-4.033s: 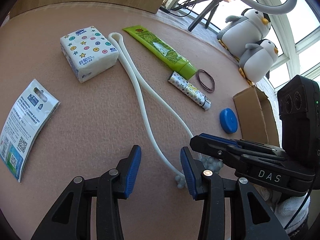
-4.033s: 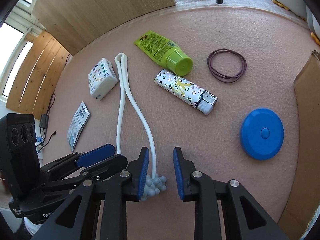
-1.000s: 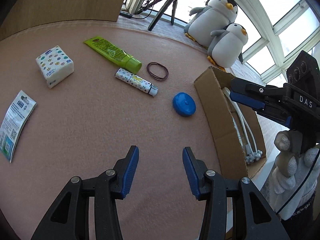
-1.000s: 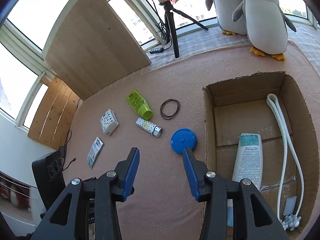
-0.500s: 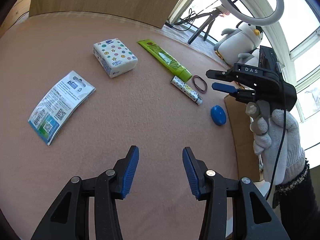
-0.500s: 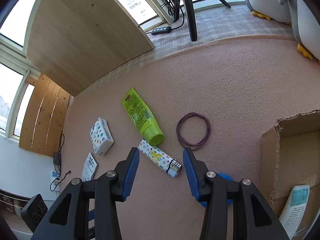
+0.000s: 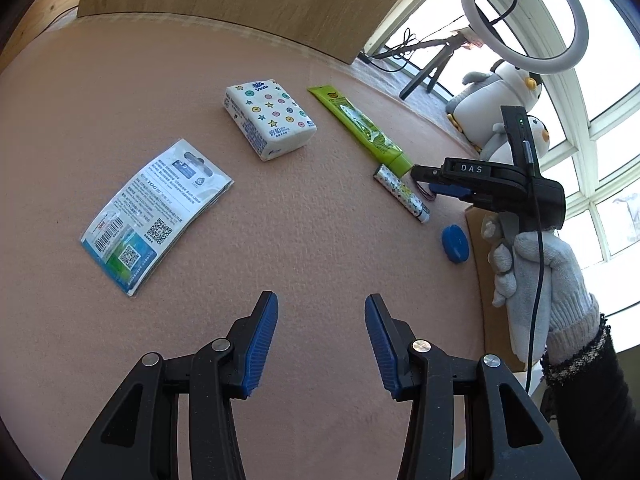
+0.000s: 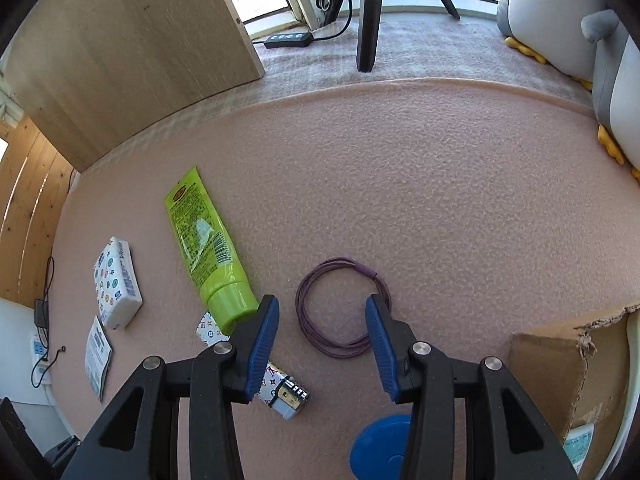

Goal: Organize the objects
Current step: 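Move the right gripper to the purple hair tie and the left to the patterned tube, then grasp the patterned tube with the left gripper while the right grasps the purple hair tie, then lower both items into the box and open both grippers, then move the left gripper to the blister card package, then grasp the card package with the left gripper and pass it to the right gripper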

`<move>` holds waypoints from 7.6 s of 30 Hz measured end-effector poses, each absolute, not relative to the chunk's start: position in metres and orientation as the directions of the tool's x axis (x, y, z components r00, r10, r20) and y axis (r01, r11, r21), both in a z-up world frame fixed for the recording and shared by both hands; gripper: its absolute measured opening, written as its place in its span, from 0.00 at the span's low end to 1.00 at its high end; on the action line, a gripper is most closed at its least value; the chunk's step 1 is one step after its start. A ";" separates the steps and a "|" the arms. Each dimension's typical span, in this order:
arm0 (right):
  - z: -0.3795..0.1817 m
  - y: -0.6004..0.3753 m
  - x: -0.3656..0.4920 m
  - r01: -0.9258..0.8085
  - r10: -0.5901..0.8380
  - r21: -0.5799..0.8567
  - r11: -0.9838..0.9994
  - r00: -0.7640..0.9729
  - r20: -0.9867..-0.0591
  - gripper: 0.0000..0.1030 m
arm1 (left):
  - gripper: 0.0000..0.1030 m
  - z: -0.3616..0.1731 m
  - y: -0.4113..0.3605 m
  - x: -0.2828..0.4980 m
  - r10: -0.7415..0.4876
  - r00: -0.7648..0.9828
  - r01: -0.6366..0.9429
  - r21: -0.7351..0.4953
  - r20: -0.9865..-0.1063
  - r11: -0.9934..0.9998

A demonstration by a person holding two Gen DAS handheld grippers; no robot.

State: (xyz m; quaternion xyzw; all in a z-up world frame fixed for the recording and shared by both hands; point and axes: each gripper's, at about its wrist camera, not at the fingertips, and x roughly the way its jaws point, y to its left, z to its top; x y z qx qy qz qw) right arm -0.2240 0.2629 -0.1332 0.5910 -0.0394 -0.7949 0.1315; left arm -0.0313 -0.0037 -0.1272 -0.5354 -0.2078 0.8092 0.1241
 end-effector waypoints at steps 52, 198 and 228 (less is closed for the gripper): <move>-0.134 0.235 -0.116 0.380 -0.262 0.166 -0.910 -0.216 -0.941 0.45 | 0.46 -0.155 0.077 -0.102 0.298 -0.325 -0.160 -0.259 -0.897 -0.953; -0.073 0.264 -0.047 0.227 -0.436 0.377 -0.898 -0.346 -0.830 0.39 | 0.29 -0.140 -0.099 -0.082 0.291 -0.439 0.087 -0.362 -0.850 -0.928; -0.094 0.249 -0.050 0.207 -0.445 0.398 -0.894 -0.287 -0.849 0.40 | 0.29 -0.160 -0.015 -0.078 0.314 -0.387 -0.124 -0.289 -0.867 -0.949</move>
